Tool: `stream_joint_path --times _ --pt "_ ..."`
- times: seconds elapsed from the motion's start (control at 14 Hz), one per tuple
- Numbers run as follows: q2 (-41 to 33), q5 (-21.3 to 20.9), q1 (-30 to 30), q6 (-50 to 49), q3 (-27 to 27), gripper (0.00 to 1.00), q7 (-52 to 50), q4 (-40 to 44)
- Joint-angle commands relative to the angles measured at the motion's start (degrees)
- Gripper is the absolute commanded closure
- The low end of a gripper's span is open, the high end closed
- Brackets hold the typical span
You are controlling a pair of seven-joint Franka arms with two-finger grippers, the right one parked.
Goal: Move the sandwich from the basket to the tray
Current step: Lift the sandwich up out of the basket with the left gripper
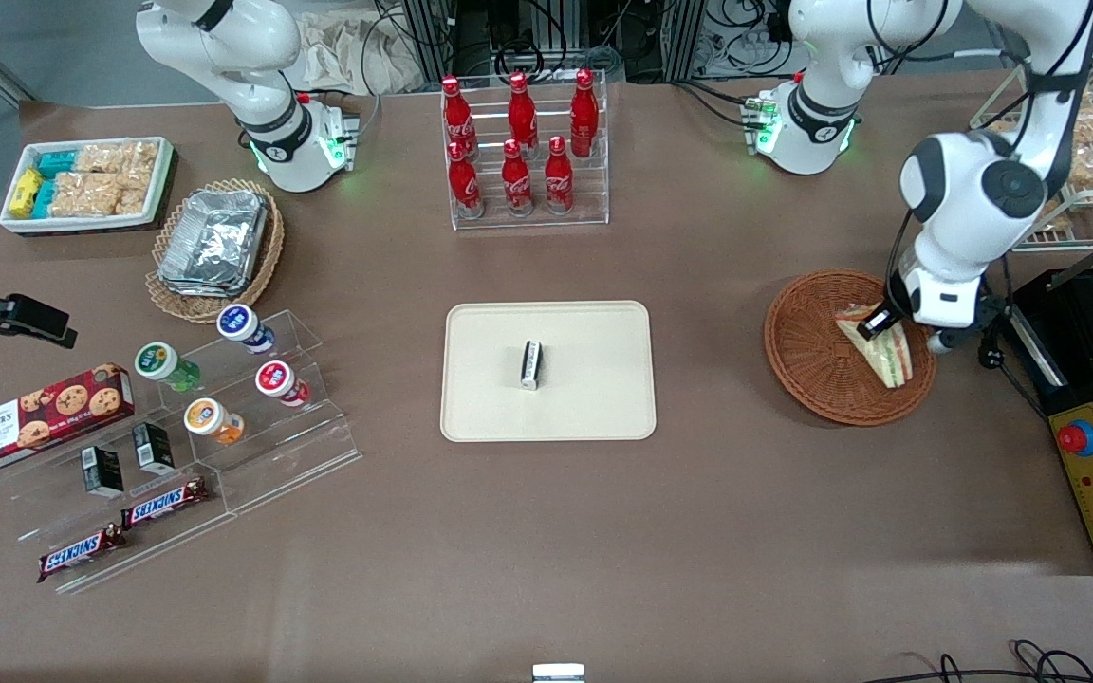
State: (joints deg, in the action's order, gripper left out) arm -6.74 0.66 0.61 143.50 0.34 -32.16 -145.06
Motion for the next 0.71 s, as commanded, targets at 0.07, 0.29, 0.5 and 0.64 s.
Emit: stream_joint_path --times 0.07,0.29,0.5,0.64 --pt "-6.88 0.04 0.27 -18.90 -0.07 1.00 6.22 9.93" --pt "-4.78 0.13 1.23 -33.94 -0.69 1.00 12.81 25.47" --pt "0.04 0.04 5.53 -44.94 -0.86 1.00 19.11 39.81" --pt "3.21 0.13 9.39 -46.38 -1.21 1.00 19.60 45.19"
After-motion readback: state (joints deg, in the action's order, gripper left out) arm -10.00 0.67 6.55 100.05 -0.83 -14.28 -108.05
